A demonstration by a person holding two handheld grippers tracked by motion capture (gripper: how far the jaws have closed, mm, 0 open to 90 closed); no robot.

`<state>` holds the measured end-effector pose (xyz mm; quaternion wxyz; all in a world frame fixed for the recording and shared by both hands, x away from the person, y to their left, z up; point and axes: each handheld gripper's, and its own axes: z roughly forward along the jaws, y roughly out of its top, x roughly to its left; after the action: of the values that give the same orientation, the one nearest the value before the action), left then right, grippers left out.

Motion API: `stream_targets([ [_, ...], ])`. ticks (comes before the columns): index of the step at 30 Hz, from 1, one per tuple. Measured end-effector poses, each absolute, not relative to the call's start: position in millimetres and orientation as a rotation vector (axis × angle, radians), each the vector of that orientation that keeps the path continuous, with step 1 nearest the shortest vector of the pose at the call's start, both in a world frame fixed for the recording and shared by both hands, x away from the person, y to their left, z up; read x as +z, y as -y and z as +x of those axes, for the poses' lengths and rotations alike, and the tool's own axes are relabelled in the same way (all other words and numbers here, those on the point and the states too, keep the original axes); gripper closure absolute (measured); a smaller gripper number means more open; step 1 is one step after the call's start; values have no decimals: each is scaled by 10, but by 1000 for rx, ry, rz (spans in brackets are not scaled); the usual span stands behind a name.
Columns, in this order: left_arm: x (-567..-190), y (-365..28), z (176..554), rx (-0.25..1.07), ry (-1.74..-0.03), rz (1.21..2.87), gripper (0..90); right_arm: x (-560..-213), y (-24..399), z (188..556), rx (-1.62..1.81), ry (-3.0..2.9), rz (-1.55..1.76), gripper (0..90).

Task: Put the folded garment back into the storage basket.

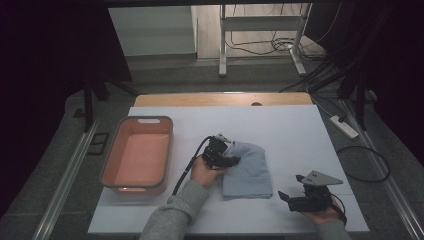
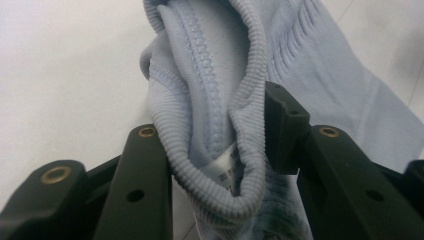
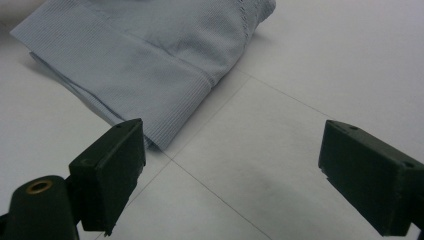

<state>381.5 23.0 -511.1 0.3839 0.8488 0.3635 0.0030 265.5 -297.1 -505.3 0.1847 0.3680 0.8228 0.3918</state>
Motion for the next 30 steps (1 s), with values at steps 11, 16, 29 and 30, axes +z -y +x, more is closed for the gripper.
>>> stream_targets([
  [11, -4958, -280, 3704, 13, -860, 2122, 629, -5029, 3004, 2641, 1116, -2277, 1039, 130],
  [16, -4902, -336, 3672, -26, -842, 2074, 632, -5031, 3001, 2641, 1115, -2280, 1037, 130],
  [29, -4756, -502, 3556, -75, -805, 1966, 635, -5029, 3012, 2638, 1118, -2274, 1052, 130],
  [30, -4742, -516, 3545, -73, -801, 1960, 635, -5029, 3013, 2638, 1121, -2273, 1053, 130],
])
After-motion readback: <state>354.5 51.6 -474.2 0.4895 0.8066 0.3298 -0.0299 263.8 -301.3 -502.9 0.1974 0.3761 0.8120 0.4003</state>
